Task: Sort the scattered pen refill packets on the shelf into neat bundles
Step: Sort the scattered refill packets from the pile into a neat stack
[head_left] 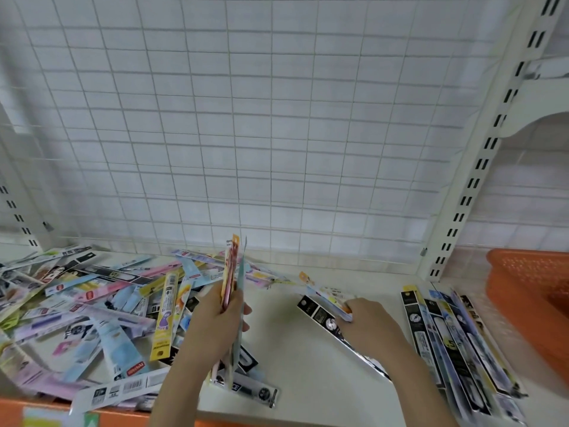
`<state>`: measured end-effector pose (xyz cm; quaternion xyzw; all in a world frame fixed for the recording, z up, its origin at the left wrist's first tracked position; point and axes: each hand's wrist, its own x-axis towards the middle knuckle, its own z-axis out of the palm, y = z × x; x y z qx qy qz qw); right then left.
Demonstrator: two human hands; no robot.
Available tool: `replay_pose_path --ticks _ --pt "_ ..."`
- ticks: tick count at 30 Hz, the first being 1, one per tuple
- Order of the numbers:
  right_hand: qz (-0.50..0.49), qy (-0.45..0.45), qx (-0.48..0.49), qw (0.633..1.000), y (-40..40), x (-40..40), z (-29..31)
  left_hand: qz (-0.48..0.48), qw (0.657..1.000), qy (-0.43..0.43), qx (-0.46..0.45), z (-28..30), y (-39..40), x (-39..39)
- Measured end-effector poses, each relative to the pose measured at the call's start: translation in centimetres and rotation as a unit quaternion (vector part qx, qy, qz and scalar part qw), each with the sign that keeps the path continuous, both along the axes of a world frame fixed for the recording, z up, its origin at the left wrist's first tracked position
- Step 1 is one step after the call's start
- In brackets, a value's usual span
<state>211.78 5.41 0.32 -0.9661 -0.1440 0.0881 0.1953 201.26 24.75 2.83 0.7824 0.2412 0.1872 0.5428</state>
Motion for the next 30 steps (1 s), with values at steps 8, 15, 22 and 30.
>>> replay_pose_path --ticks 8,15,22,30 --pt "0.022 0.035 0.064 0.997 -1.5 -1.1 -0.3 -0.015 1.0 0.011 0.023 -0.4 -0.5 0.0" --pt "0.001 -0.009 0.106 0.994 -1.2 -2.1 -0.1 -0.025 0.999 0.028 0.031 -0.4 -0.7 -0.1" --pt "-0.004 -0.063 0.127 0.99 -0.3 -2.4 0.2 -0.035 0.999 0.02 0.006 -0.6 -0.4 -0.3" --pt "-0.004 -0.039 0.191 0.981 0.3 -2.8 0.4 0.003 1.0 0.005 0.024 0.2 -0.6 -0.6"
